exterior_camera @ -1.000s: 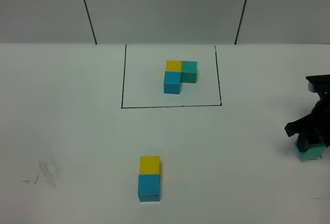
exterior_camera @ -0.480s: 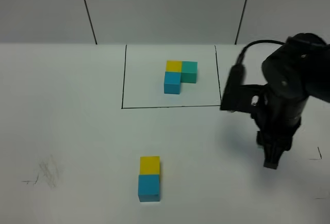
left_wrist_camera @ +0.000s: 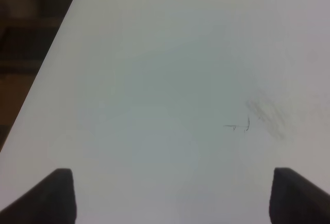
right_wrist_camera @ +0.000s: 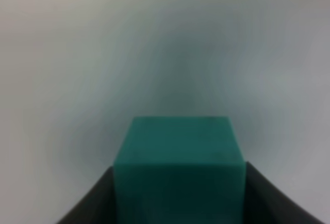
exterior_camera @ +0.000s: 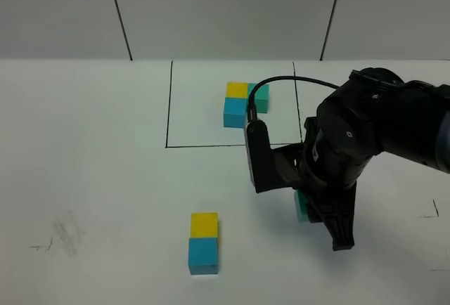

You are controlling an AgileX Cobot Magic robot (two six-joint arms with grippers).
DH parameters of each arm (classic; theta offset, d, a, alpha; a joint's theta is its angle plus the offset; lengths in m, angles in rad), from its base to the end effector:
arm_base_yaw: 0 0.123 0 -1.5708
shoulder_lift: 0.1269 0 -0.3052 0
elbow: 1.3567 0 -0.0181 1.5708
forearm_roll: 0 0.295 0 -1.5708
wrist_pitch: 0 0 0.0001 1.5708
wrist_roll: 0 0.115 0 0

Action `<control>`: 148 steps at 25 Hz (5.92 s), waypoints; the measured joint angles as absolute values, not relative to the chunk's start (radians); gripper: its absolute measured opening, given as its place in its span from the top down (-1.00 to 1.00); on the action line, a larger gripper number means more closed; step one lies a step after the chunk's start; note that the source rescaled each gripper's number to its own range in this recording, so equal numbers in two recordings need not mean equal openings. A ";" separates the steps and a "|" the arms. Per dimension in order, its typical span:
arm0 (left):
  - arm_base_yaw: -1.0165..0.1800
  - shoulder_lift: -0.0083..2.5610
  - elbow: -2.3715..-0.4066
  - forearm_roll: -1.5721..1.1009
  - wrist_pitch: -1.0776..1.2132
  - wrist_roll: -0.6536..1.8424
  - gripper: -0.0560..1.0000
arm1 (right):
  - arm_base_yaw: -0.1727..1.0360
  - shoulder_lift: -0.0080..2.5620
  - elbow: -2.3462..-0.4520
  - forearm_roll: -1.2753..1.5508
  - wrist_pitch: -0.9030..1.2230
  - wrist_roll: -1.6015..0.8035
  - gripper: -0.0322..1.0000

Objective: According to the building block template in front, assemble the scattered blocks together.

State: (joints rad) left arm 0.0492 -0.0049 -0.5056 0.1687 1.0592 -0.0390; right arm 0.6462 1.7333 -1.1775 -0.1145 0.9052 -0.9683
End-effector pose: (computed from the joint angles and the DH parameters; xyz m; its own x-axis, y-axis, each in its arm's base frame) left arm 0.0320 0.0184 0.2910 -0.4468 0.0217 -0.8944 -0.1604 0.9816 0.1040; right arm 0.3105 0.2213 0.1862 0.1080 -0.9938 -0.0249 -0.9712 -0.1002 -0.2161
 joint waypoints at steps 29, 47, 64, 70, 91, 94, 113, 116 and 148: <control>0.049 -0.005 -0.506 0.169 1.059 -0.039 -0.38 | 0.692 2.000 -1.385 0.026 0.866 -1.000 0.51; 0.049 -0.005 -0.506 0.169 1.059 -0.037 -0.38 | 0.731 2.014 -1.385 0.034 0.832 -0.950 0.51; 0.049 -0.005 -0.506 0.169 1.059 -0.037 -0.38 | 0.770 2.069 -1.426 0.063 0.818 -0.971 0.51; 0.049 -0.005 -0.506 0.169 1.059 -0.037 -0.38 | 0.771 2.094 -1.427 0.069 0.818 -0.974 0.51; 0.049 -0.005 -0.506 0.169 1.059 -0.037 -0.38 | 0.758 2.167 -1.487 0.052 0.835 -1.047 0.51; 0.049 -0.005 -0.506 0.169 1.059 -0.037 -0.38 | 0.753 2.171 -1.490 0.057 0.837 -1.055 0.51; 0.049 -0.005 -0.506 0.169 1.059 -0.037 -0.38 | 0.751 2.129 -1.484 -0.043 0.832 -0.861 -0.57; 0.049 -0.005 -0.506 0.169 1.059 -0.037 -0.38 | 0.752 2.078 -1.484 -0.074 0.876 -0.780 -0.91; 0.049 -0.005 -0.506 0.169 1.059 -0.040 -0.38 | -0.384 0.503 -0.802 -0.343 0.966 -0.267 -1.00</control>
